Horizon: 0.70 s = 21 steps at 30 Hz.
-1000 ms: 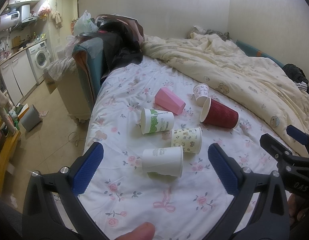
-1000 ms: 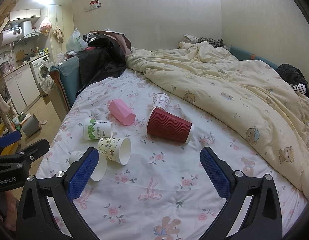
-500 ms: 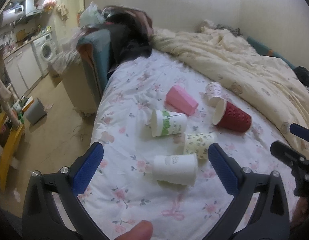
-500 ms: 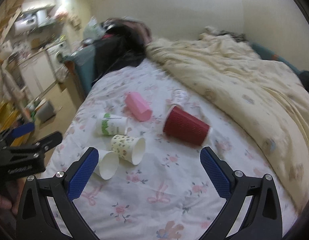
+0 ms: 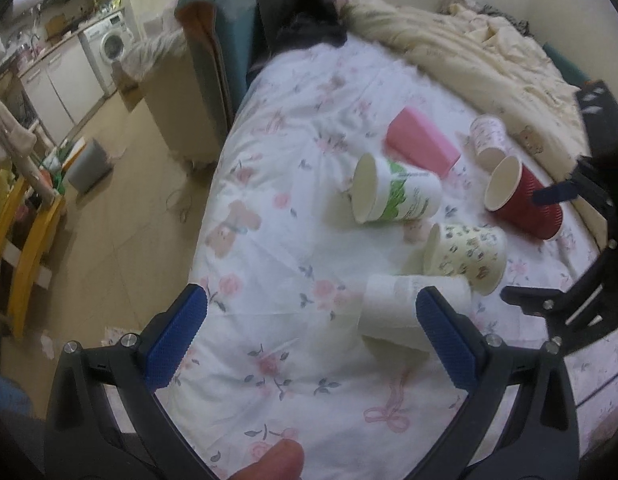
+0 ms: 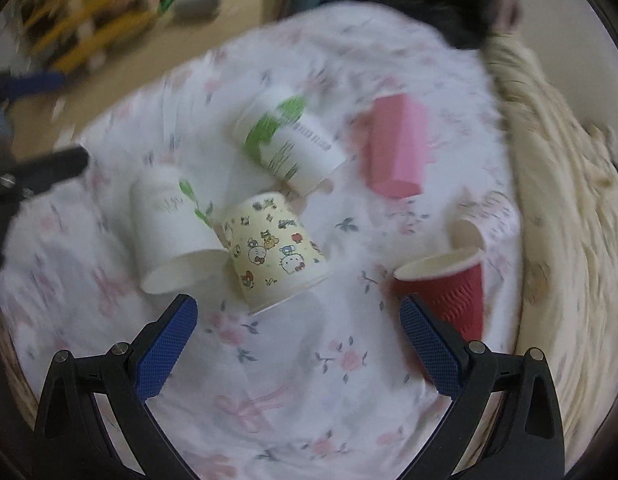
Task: Flip cup upside down
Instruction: 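Move the right gripper to the yellow cartoon cup and close on it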
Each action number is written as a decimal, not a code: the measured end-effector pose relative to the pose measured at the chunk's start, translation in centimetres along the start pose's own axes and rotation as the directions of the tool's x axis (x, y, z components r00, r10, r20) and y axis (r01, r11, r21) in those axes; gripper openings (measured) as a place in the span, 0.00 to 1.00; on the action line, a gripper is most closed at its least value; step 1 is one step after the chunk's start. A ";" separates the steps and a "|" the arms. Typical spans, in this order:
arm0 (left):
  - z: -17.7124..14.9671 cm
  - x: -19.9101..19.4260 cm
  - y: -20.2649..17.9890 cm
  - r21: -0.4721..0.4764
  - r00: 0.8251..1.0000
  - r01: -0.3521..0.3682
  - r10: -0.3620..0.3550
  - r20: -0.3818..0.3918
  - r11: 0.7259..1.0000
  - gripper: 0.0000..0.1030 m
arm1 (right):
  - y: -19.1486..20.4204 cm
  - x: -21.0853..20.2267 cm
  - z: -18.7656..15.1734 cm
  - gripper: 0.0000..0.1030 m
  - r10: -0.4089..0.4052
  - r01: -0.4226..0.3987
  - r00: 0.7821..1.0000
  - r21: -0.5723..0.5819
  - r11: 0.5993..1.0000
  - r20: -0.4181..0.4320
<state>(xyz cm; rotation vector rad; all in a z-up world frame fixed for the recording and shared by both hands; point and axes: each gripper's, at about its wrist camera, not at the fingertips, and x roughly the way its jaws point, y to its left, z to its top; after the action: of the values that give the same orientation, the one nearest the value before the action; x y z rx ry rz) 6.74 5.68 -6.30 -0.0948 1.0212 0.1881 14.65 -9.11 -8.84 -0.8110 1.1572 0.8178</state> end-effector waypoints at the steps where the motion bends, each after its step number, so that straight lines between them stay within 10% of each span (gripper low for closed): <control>1: -0.1 0.2 0.1 0.000 1.000 -0.002 0.002 -0.006 1.000 1.00 | 0.1 0.7 0.4 1.00 0.005 -0.005 1.000 -0.021 1.000 -0.012; 15: -0.3 2.1 -0.2 -0.005 0.996 0.022 -0.022 -0.081 1.000 1.00 | 1.3 5.2 1.6 0.72 -0.009 0.002 0.997 -0.097 0.995 -0.071; 21: -0.2 1.2 -0.6 0.004 0.997 0.045 -0.045 -0.057 0.999 1.00 | 0.1 2.1 -0.5 0.72 0.033 -0.032 0.999 0.067 0.997 -0.012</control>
<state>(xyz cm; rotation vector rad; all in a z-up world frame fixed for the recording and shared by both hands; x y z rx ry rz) 7.35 5.16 -7.43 -0.1188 1.0756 0.1421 14.75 -9.26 -10.97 -0.7450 1.2063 0.7977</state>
